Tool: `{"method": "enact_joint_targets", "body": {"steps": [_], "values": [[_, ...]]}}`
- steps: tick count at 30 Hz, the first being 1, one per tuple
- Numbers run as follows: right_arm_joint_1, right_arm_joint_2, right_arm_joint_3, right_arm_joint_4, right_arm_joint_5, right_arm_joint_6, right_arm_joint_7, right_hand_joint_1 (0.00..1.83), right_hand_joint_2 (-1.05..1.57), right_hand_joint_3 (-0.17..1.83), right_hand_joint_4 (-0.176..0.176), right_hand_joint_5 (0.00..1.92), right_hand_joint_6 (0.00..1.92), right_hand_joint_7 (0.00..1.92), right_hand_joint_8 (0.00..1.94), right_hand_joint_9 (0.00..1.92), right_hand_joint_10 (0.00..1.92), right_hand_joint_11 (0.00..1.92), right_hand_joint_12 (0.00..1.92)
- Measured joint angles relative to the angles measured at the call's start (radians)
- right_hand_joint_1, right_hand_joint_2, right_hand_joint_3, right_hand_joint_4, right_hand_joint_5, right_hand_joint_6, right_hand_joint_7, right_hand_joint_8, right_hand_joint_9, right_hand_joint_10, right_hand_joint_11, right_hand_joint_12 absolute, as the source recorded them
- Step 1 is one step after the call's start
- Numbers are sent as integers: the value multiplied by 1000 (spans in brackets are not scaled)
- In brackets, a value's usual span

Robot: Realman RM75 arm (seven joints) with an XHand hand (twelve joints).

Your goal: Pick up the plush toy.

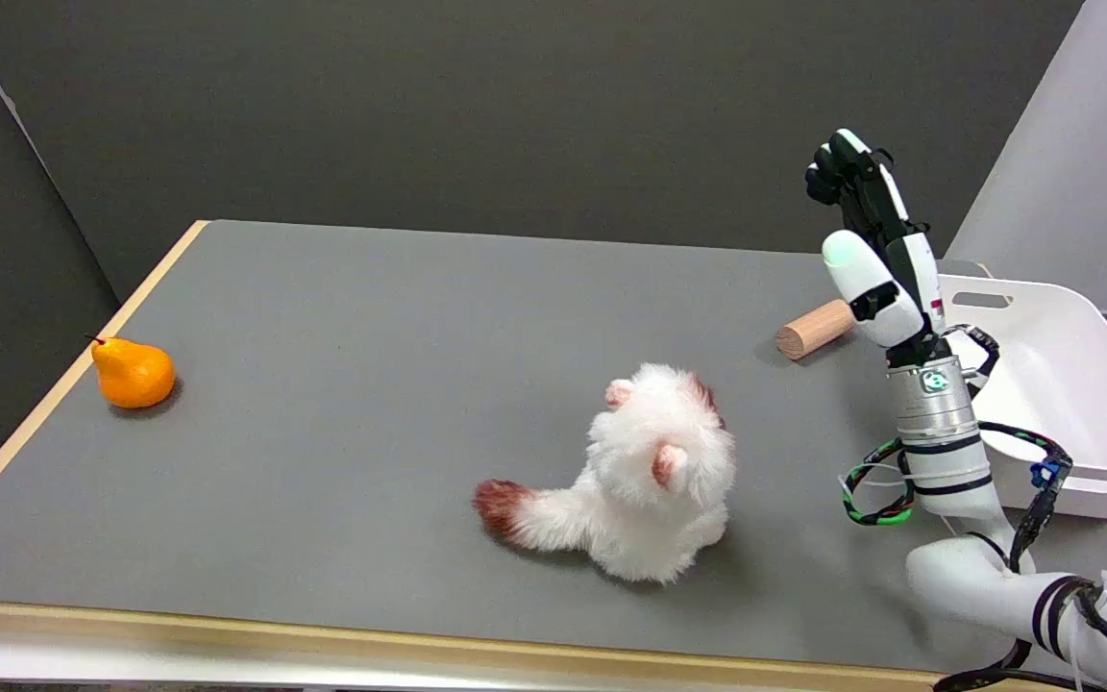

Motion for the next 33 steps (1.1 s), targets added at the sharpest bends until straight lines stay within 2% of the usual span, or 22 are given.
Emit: {"method": "enact_joint_targets", "body": {"steps": [3, 11, 18, 33], "values": [[-1, 0, 0, -5, 1, -2, 2, 359, 620, 960, 5, 94, 384, 188, 356, 143, 705, -1, 1014], [-1, 0, 0, -19, 1, -23, 1, 356, 617, 959, 7, 109, 389, 202, 360, 145, 707, -1, 1020], [-1, 7, -1, -20, -17, -24, 18, 260, 629, 954, 0, 140, 392, 246, 377, 160, 738, -1, 1111], [-29, 63, -32, -36, -129, 77, 264, 200, 608, 940, -30, 76, 367, 158, 372, 95, 715, -1, 1066]]}}
